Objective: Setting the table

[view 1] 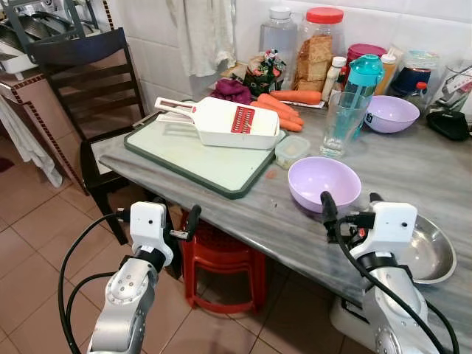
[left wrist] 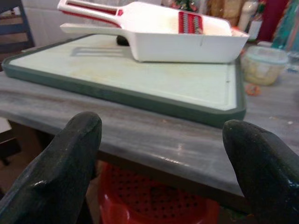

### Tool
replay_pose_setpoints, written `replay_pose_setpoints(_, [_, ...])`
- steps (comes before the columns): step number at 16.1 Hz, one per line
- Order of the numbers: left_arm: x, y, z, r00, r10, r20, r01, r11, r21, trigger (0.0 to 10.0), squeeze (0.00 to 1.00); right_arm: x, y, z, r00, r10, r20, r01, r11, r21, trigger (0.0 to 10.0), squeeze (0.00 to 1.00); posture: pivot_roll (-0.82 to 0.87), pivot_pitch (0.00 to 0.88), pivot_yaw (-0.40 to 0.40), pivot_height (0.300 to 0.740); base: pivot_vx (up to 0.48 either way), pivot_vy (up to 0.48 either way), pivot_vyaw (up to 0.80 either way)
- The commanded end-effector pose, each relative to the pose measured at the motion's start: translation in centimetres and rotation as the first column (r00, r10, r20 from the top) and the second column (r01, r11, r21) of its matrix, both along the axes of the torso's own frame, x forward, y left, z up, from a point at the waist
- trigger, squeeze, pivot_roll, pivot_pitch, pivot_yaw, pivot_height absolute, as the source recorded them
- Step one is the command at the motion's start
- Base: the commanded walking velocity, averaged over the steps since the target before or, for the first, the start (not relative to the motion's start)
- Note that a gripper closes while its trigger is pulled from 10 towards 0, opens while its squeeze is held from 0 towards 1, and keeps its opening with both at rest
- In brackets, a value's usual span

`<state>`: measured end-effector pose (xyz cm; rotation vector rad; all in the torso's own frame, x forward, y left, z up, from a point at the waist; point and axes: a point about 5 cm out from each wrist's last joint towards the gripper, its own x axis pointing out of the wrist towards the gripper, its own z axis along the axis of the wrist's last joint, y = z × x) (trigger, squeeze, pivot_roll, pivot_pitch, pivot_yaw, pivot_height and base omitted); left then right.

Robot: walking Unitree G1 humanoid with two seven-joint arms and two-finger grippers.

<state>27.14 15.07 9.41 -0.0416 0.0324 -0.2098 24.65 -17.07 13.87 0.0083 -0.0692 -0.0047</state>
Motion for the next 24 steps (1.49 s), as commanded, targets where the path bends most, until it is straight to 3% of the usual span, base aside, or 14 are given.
replay_pose_setpoints(1, [0.2,-0.1,-0.2,1.0,0.007,-0.022,-0.007,1.0,0.021,10.0,0.0,0.1,-0.1,-0.2,1.0,-0.003,-0.013,0.003,1.0,0.002,10.0,0.0,0.0,0.0,0.025,0.74,0.0,0.0,-0.73])
replay_pose_setpoints(5, [0.4,-0.2,-0.3,0.999,0.013,-0.035,-0.012,1.0,0.026,10.0,0.0,0.4,0.0,0.0,1.0,0.0,-0.006,0.0,1.0,0.014,10.0,0.0,0.0,0.0,0.016,0.74,0.0,0.0,-0.72])
replay_pose_setpoints(11, [0.6,-0.2,-0.2,0.999,0.007,-0.04,-0.005,0.998,0.056,10.0,0.0,0.6,0.2,-0.1,1.0,-0.021,-0.012,0.021,1.0,-0.022,10.0,0.0,0.0,0.0,0.021,0.74,-0.174,0.0,0.0])
replay_pose_setpoints(16, [0.8,-0.1,-0.4,0.999,0.0,-0.051,0.003,0.998,0.065,10.0,0.0,0.9,0.1,-0.5,0.999,-0.027,-0.023,0.028,0.999,0.041,10.0,0.0,0.01,0.0,0.021,0.74,-0.294,0.0,0.0])
replay_pose_setpoints(24, [0.8,-0.3,-0.5,0.998,-0.012,-0.059,0.016,0.998,0.066,10.0,0.0,1.4,0.2,-0.3,0.999,-0.036,-0.018,0.037,0.999,0.033,10.0,0.0,0.01,0.0,0.019,0.74,-0.298,0.0,0.0])
